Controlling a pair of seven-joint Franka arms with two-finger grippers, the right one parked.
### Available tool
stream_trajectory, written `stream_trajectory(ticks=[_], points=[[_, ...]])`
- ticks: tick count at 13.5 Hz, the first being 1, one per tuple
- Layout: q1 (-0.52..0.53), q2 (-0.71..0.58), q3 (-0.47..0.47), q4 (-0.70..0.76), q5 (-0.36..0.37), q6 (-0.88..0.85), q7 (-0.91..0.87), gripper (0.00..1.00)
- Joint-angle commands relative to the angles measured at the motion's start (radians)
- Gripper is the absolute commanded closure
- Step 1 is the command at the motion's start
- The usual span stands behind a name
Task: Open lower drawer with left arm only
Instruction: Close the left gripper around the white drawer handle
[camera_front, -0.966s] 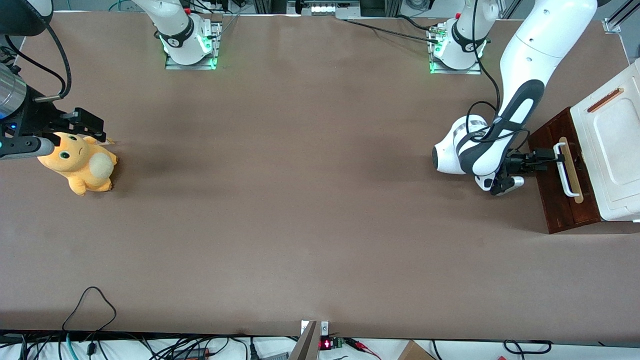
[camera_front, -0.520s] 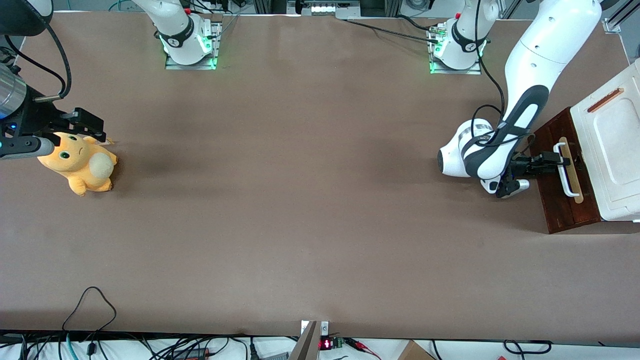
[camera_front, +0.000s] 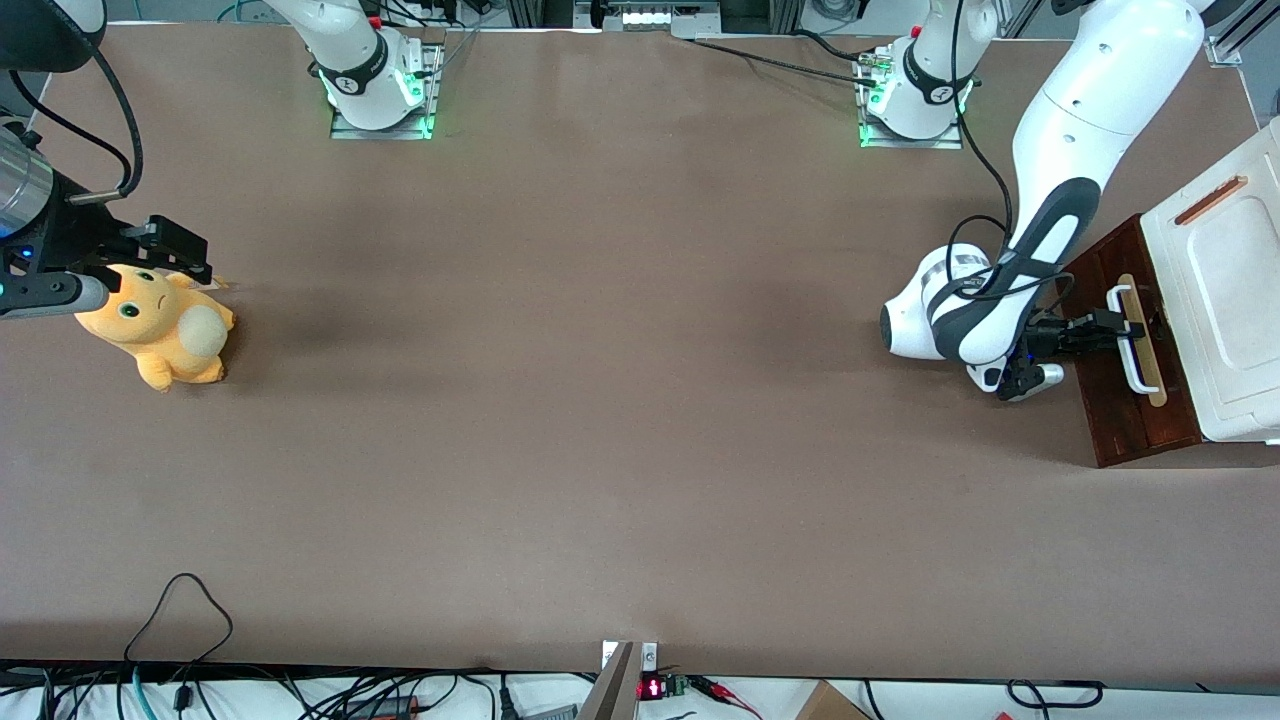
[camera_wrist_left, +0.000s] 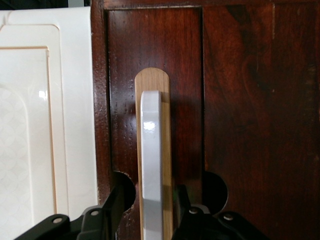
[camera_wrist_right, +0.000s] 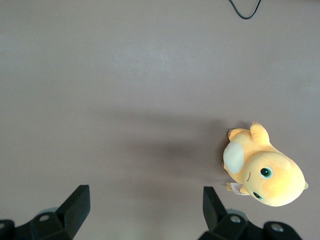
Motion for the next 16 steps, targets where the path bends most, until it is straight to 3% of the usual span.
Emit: stream_trajectory(ticks=[1, 3, 5, 13, 16], points=[[0.009, 0.016, 0.000, 0.021, 0.023, -0.002, -0.007, 0.53], [0.014, 0.020, 0.000, 0.024, 0.025, 0.009, -0.007, 0.55], [0.014, 0.021, 0.000, 0.030, 0.027, 0.012, -0.004, 0.64], [0.021, 0.023, 0.002, 0.030, 0.027, 0.013, -0.001, 0.65], [0.023, 0.021, 0.002, 0.030, 0.027, 0.018, 0.004, 0.80]])
